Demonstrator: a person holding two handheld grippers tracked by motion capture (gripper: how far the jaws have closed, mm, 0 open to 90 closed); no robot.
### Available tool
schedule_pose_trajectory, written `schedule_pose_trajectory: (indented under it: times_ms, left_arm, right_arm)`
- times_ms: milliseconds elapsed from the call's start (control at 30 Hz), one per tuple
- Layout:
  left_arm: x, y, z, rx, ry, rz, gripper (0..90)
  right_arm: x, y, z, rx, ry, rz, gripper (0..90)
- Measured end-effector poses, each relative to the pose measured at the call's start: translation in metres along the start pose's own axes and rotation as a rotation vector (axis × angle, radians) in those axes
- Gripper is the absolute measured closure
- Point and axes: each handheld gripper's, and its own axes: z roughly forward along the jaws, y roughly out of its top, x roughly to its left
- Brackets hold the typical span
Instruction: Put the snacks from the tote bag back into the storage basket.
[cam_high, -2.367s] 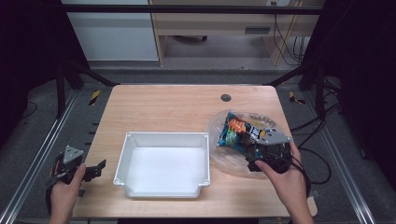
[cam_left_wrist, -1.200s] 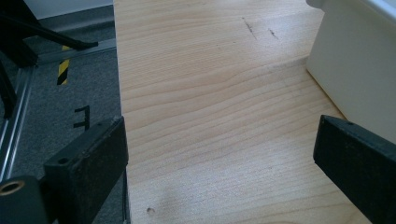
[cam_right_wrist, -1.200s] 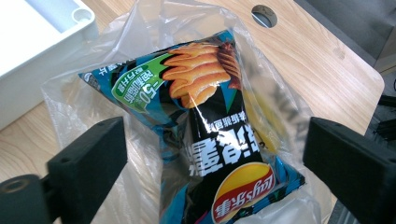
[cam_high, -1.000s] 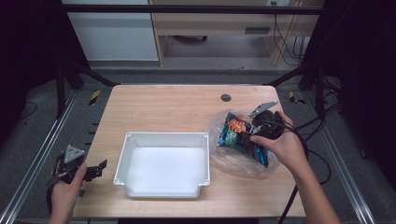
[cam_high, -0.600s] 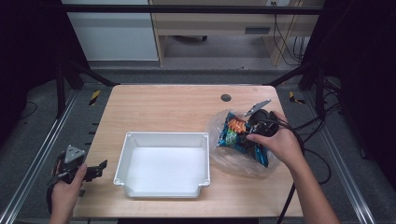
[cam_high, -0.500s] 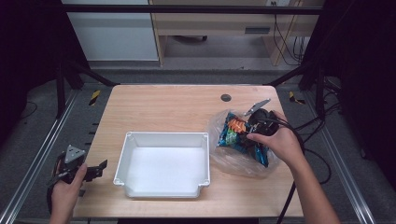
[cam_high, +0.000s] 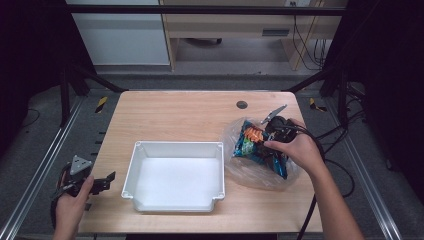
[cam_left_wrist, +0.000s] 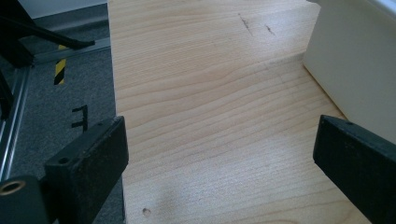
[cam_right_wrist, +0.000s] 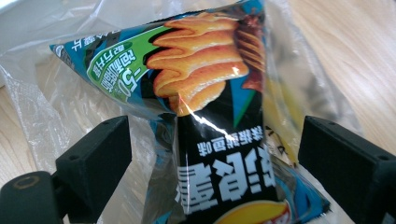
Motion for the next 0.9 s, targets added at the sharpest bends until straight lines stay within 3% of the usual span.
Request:
schedule_pose_trajectory:
  times_ms: [233, 567, 900]
  left_arm:
    - [-0.001, 0.000, 0.001, -0.001, -0.002, 0.000, 3.2]
    - [-0.001, 0.000, 0.001, 0.005, -0.005, 0.004, 3.3]
    - [-0.002, 0.000, 0.001, 0.006, -0.002, 0.009, 3.3]
  right_arm:
    - [0.002, 0.000, 0.013, 0.033, 0.020, -0.012, 9.5]
    - [-0.002, -0.005, 0.027, 0.021, 0.043, -0.011, 9.7]
    - [-0.004, -0.011, 0.045, 0.047, 0.063, 0.005, 9.1]
